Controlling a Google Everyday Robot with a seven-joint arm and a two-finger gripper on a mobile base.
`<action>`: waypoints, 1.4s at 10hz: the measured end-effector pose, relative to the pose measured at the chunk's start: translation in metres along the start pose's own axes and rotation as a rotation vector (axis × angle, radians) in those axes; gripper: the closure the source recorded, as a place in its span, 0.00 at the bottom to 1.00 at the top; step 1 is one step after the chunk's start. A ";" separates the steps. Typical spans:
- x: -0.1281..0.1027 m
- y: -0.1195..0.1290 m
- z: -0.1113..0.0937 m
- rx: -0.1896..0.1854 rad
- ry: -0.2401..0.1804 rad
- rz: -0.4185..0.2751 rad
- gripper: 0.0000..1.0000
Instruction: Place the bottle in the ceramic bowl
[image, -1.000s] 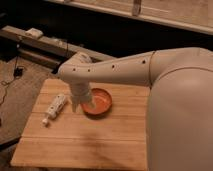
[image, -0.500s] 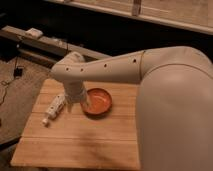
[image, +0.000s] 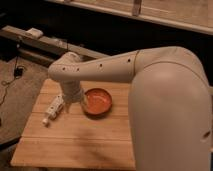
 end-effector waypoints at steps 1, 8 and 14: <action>-0.006 0.007 0.005 -0.003 0.002 -0.009 0.35; -0.059 0.085 0.039 -0.050 -0.001 -0.058 0.35; -0.090 0.135 0.083 -0.071 -0.003 -0.083 0.35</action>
